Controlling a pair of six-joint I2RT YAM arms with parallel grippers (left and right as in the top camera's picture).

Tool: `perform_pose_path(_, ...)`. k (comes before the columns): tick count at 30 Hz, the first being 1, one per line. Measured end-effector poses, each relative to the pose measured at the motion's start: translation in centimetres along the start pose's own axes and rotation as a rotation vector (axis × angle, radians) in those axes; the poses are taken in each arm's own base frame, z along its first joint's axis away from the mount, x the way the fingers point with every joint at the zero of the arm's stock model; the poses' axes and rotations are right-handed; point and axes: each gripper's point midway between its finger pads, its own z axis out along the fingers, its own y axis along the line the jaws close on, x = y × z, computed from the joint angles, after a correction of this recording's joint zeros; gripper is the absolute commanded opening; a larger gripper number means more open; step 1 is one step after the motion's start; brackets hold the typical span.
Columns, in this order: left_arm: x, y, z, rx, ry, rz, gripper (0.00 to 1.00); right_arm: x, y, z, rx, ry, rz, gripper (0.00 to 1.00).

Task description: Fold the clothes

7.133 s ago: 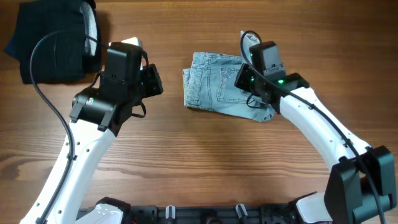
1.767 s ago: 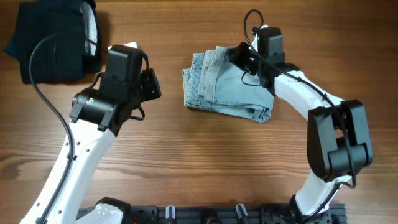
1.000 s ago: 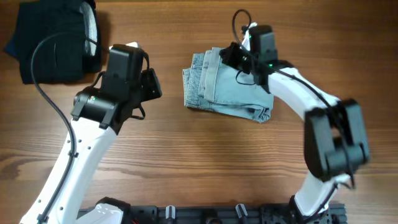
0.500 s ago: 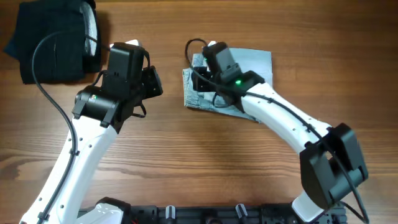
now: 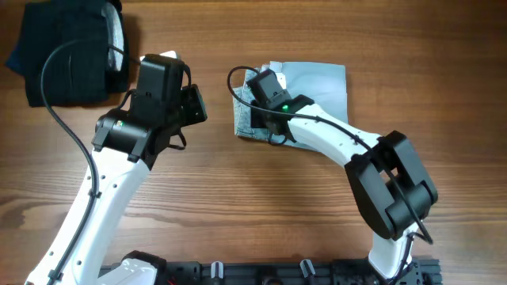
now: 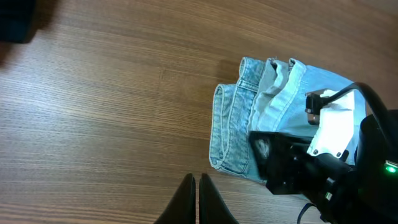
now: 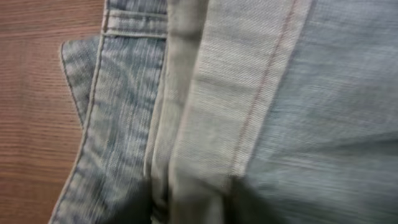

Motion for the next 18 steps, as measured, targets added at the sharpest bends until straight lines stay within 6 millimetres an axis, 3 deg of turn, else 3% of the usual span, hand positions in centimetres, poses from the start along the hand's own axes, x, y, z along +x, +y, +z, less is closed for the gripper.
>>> perform_pose_path(8,0.0,0.0,0.0,0.000,0.000,0.000,0.04,-0.6,-0.1,-0.7,0.024,0.012,0.011,0.04)
perform_pose_path(18,0.0,0.0,0.0,0.000,0.000,0.000,0.04,-1.6,4.1,-3.6,-0.194,0.039,0.016,0.04)
